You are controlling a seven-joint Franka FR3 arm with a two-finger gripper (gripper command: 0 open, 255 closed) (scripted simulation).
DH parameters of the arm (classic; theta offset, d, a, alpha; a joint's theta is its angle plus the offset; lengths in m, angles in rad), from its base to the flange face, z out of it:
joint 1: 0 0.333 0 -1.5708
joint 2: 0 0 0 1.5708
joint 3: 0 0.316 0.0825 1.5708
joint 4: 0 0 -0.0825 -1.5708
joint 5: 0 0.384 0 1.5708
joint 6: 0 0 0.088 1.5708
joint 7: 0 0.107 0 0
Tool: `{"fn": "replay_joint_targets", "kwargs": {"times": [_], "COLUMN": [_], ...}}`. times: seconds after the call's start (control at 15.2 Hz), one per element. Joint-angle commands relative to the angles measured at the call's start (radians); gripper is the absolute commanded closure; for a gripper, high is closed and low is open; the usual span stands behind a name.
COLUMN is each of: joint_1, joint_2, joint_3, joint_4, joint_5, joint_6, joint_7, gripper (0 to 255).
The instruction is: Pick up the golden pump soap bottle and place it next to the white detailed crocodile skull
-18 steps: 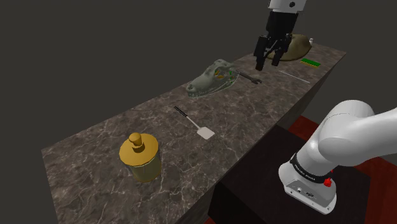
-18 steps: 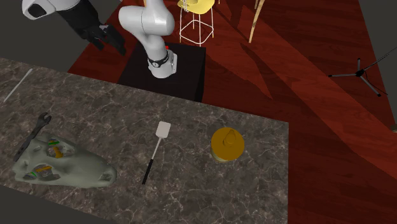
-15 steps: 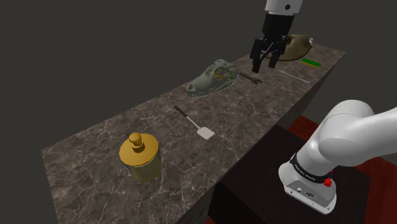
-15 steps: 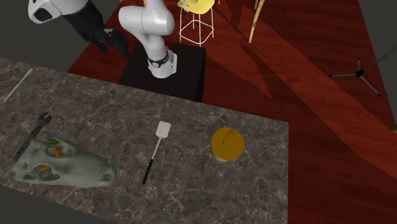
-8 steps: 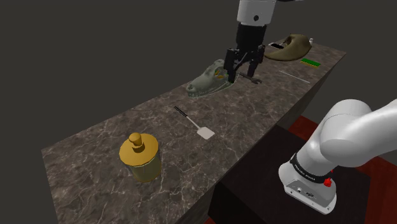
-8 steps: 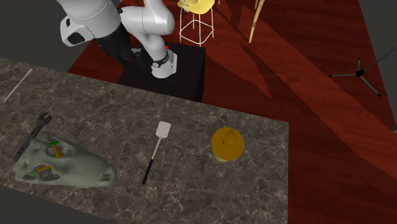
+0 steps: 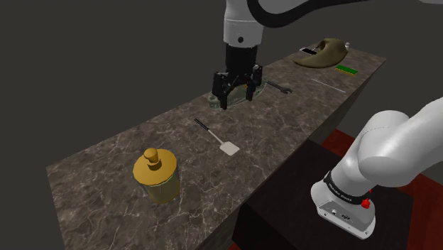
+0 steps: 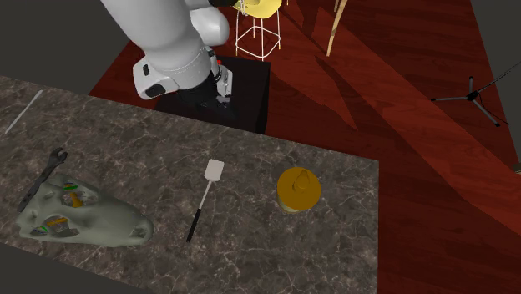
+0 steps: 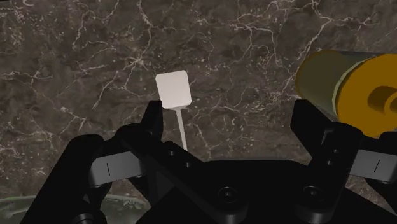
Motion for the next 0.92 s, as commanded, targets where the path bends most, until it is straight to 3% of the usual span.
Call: {"fn": "replay_joint_targets", "kwargs": {"times": [0.0, 0.4, 0.86], "joint_1": [0.007, 0.026, 0.080], "joint_2": [0.052, 0.258, 0.538], "joint_3": [0.036, 0.141, 0.223], "joint_4": [0.029, 0.170, 0.396], "joint_5": [0.001, -0.044, -0.173], "joint_6": [0.027, 0.098, 0.131], "joint_7": [0.046, 0.199, 0.394], "gripper": [0, 0, 0]}}
